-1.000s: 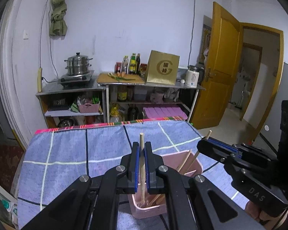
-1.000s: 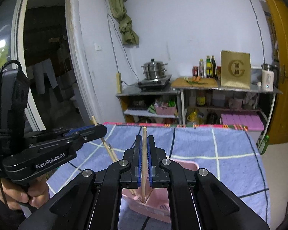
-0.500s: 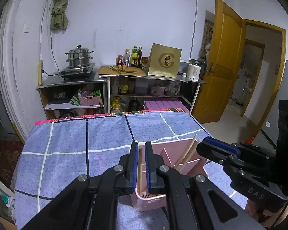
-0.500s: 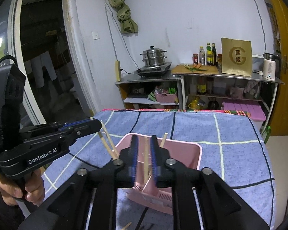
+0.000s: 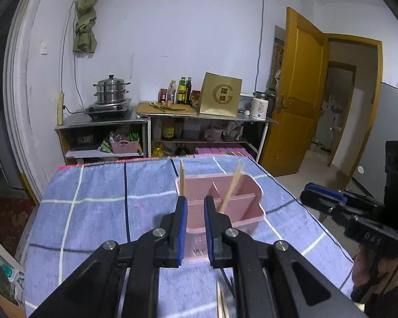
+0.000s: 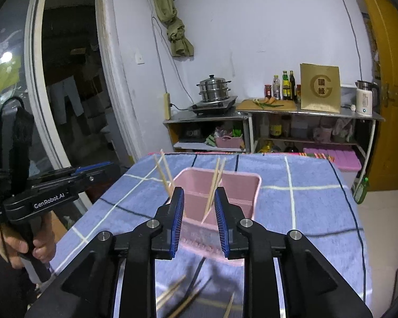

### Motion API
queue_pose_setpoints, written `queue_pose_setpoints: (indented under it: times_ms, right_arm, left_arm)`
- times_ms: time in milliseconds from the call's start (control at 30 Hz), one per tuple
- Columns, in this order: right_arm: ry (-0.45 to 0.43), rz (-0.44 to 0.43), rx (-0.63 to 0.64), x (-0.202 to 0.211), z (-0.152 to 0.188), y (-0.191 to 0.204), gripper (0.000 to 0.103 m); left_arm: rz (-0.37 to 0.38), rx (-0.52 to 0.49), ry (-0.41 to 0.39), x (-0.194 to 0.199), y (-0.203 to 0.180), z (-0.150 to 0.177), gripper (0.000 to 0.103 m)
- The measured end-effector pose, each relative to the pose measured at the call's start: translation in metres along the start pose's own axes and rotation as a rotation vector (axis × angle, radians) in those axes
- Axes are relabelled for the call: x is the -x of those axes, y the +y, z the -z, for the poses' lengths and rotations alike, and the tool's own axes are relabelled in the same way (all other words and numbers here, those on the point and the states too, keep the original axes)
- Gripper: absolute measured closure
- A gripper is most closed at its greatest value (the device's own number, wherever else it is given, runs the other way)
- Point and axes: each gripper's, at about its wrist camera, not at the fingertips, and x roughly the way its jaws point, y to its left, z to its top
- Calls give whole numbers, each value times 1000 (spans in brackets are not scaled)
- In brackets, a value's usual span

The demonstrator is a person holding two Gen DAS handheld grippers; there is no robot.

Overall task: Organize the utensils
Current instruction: 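Lower the left tool's chopstick into the basket and open while the right tool does likewise, then move both open tools back toward the remaining chopsticks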

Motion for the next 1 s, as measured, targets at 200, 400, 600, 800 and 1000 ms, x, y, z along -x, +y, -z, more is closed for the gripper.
queue_pose_setpoints:
  times_ms: [200,400,600,800,1000]
  right_arm:
    - [48,33,-18,23,41,-8,79]
    - [98,47,-27,34,76,-13,79]
    - [148,39,-25,32,101,-9,79]
    - [199,39,-19,19,117,-6,79]
    - [257,63,-17,2,126,-10,79]
  left_arm:
    - [26,-28,51,12,-12,48,91]
    - [42,-38,125,9,-19,96,91]
    - [53,-36,203,-6,-24,129,91]
    - [54,-21,282,-30,-22,151,91]
    - [60,-34,350,-52,-25,165,91]
